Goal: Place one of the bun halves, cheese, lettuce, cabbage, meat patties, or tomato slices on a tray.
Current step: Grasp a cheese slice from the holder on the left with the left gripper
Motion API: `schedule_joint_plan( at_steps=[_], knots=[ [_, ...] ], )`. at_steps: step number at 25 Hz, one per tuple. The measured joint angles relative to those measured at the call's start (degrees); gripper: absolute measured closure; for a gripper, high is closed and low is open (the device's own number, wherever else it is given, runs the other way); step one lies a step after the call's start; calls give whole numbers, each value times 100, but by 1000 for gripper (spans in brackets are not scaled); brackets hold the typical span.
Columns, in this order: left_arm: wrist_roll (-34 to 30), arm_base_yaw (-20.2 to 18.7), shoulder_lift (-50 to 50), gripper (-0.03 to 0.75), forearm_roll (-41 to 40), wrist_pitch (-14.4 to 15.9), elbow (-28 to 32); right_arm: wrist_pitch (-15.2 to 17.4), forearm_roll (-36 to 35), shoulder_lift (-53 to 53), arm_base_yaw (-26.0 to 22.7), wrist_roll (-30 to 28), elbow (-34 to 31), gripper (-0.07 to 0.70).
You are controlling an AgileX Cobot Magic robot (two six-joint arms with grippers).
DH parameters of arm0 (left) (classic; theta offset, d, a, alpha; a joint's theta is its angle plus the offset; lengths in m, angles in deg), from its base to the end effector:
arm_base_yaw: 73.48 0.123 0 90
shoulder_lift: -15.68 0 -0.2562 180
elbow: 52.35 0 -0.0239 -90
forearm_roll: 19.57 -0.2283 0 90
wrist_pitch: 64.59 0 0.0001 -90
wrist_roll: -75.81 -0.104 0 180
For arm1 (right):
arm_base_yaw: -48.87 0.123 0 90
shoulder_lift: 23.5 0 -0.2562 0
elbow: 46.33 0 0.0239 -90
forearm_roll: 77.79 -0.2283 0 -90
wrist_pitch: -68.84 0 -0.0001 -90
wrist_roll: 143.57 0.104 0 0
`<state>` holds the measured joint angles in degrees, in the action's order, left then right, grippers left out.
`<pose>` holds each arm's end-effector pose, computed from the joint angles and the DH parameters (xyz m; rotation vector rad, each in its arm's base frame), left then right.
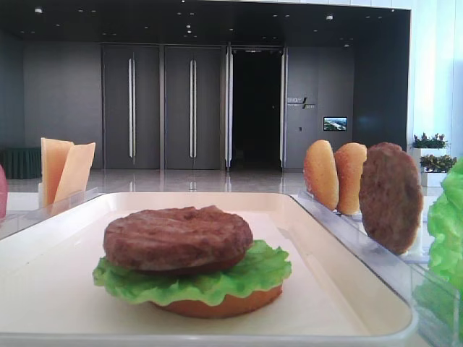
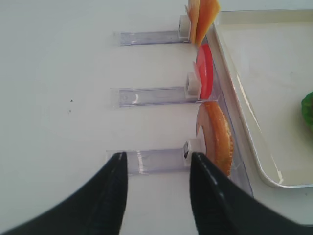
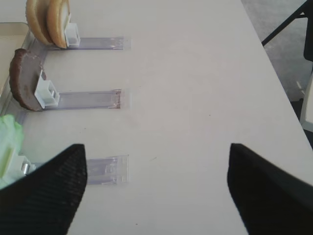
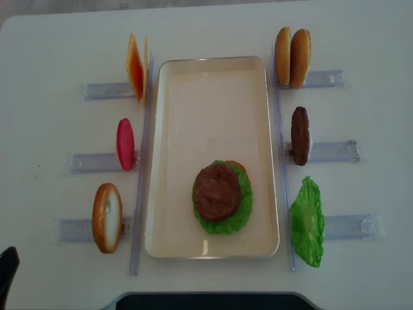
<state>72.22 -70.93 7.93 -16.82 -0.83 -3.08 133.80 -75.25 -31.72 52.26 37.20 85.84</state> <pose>0.0141 -0.0039 0.2487 0.0225 2.1069 0.0061 0.0117 -0.0035 0.2534 -0.0441 2.1107 -0.0102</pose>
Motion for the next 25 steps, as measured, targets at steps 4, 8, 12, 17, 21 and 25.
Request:
schedule_joint_plan(
  at_steps=[4,8,12,17,21,25],
  knots=[
    [0,0,0,388,0,0,0,0,0,0,0,0,0,44],
    [0,0,0,388,0,0,0,0,0,0,0,0,0,44],
    [0,0,0,388,0,0,0,0,0,0,0,0,0,44],
    [0,0,0,388,0,0,0,0,0,0,0,0,0,44],
    [0,0,0,388,0,0,0,0,0,0,0,0,0,44],
    [0,0,0,388,0,0,0,0,0,0,0,0,0,44]
  ],
)
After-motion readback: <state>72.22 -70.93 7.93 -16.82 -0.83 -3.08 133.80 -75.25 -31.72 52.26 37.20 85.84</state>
